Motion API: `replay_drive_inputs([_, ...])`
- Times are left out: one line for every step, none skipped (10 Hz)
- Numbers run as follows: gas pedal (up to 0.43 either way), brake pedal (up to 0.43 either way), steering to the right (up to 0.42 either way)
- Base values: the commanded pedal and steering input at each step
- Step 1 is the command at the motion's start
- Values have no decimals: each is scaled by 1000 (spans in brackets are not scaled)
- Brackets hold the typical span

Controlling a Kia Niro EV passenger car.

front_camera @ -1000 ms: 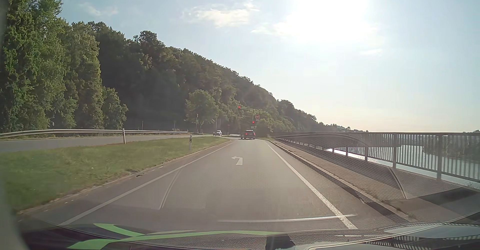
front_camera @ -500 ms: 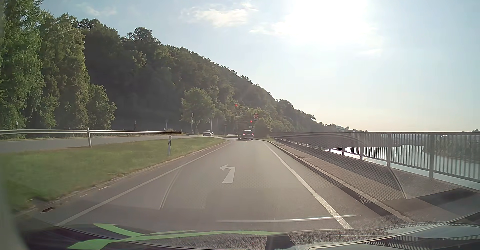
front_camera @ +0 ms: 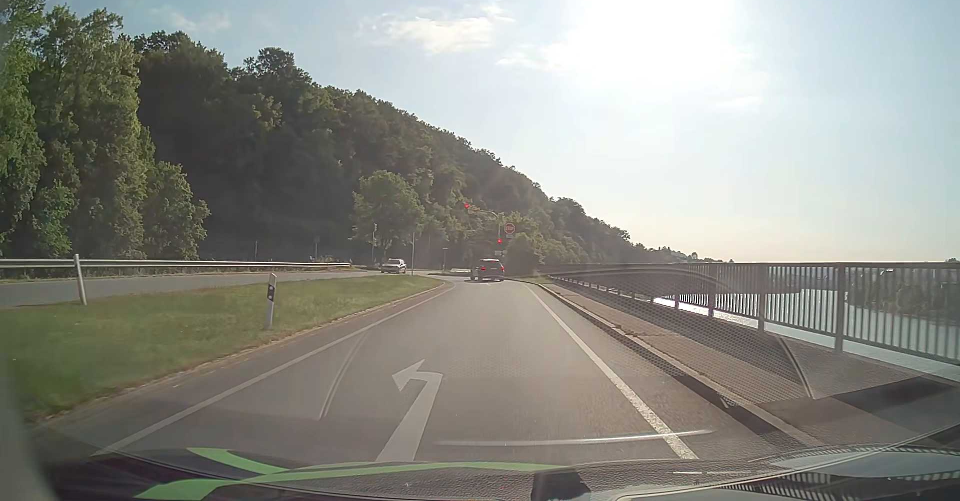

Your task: Follow the waypoints while adhering to traffic rules and regulations

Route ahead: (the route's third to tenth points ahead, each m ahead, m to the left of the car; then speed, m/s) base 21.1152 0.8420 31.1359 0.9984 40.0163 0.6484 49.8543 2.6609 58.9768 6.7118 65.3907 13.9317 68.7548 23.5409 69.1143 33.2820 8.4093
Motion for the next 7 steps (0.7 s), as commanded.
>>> replay_drive_inputs([0, 0, 2])
replay_drive_inputs([0, 0, 2])
replay_drive_inputs([0, 0, 2])
replay_drive_inputs([0, 0, 2])
replay_drive_inputs([0, 0, 1])
replay_drive_inputs([0, 0, 1])
replay_drive_inputs([0, 0, 1])
